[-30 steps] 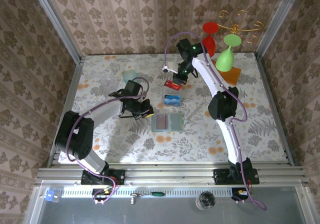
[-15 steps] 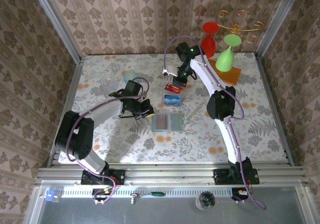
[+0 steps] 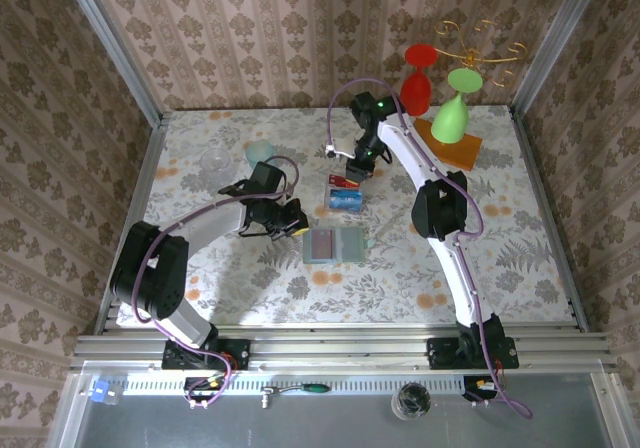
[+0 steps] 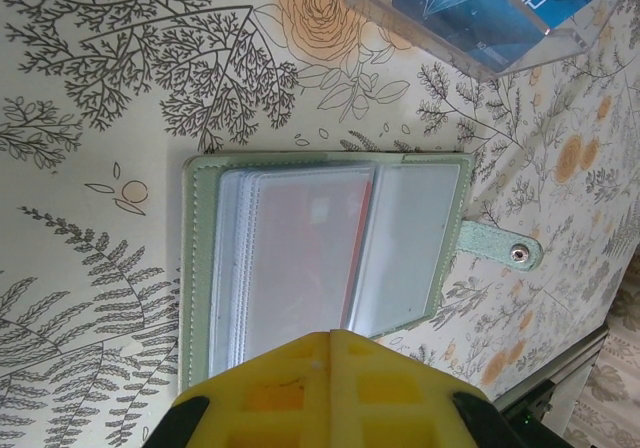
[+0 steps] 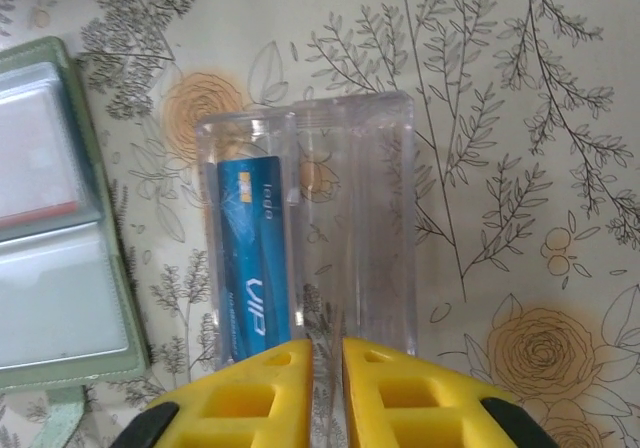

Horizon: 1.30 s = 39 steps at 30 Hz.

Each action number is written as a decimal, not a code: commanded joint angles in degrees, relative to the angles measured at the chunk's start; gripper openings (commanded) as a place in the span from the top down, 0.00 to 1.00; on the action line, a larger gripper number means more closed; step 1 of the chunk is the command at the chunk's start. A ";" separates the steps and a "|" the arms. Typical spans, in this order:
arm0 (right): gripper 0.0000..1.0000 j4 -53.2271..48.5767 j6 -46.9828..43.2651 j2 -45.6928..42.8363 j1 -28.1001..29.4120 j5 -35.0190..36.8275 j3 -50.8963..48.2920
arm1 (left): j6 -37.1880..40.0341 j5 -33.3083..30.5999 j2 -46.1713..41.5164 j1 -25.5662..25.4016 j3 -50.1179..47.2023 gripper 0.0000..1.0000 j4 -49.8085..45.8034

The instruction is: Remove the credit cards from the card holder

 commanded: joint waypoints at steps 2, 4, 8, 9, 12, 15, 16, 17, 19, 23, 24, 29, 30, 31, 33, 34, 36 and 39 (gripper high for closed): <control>0.83 5.08 2.13 -4.05 -0.12 3.72 -4.16 | -0.79 0.56 0.21 -0.41 -0.84 0.95 1.24; 0.82 6.88 2.64 -5.22 0.02 4.19 -5.62 | -0.95 0.67 0.21 -0.50 -1.18 0.95 1.87; 0.81 9.02 4.20 -6.63 0.01 5.08 -6.98 | -1.24 0.84 0.14 -0.59 -1.74 0.95 2.55; 0.80 9.23 4.60 -6.99 -0.03 5.08 -7.16 | -1.20 0.84 0.13 -0.61 -1.81 0.95 2.62; 0.75 9.72 5.31 -8.11 0.06 4.59 -7.59 | -1.32 1.01 0.15 -0.67 -1.97 0.95 2.99; 0.71 10.34 5.81 -9.34 0.33 4.29 -8.20 | -1.33 1.10 0.28 -0.67 -2.07 0.95 3.40; 0.71 11.11 6.28 -9.75 0.45 4.64 -8.58 | -1.34 1.19 0.30 -0.67 -2.09 0.95 3.50; 0.70 12.13 6.82 -10.00 0.61 5.10 -9.06 | -1.34 1.19 0.37 -0.67 -2.22 0.95 3.66; 0.70 15.43 8.41 -10.74 0.97 6.90 -10.70 | -1.48 1.28 0.45 -0.67 -2.36 0.95 3.94; 0.68 21.01 10.03 -11.52 2.52 10.51 -15.03 | -1.51 1.44 0.54 -0.67 -2.50 0.95 4.24; 0.67 22.59 10.37 -11.58 2.99 11.39 -16.13 | -1.51 1.45 0.48 -0.67 -2.46 0.95 4.32; 0.66 26.48 12.53 -11.92 4.48 14.29 -19.64 | -1.51 1.46 0.56 -0.67 -2.62 0.95 4.59; 0.66 27.27 13.54 -12.60 4.70 14.86 -20.59 | -1.51 1.46 0.50 -0.73 -2.66 0.95 4.79; 0.66 28.10 14.27 -13.53 4.93 15.21 -21.82 | -1.51 1.54 0.57 -0.76 -2.75 0.95 5.02; 0.66 31.22 16.29 -16.49 5.39 15.81 -26.19 | -1.60 1.71 1.11 -0.76 -2.77 0.95 5.60; 0.65 32.75 17.14 -18.28 5.66 16.14 -28.46 | -1.58 1.87 1.33 -0.76 -2.70 0.95 5.99; 0.65 36.70 19.62 -22.34 6.45 17.07 -34.24 | -1.60 2.17 2.12 -0.93 -2.49 0.95 6.71; 0.65 41.91 25.23 -28.36 7.62 17.32 -42.48 | -1.03 2.23 3.15 -1.18 -2.19 0.95 7.21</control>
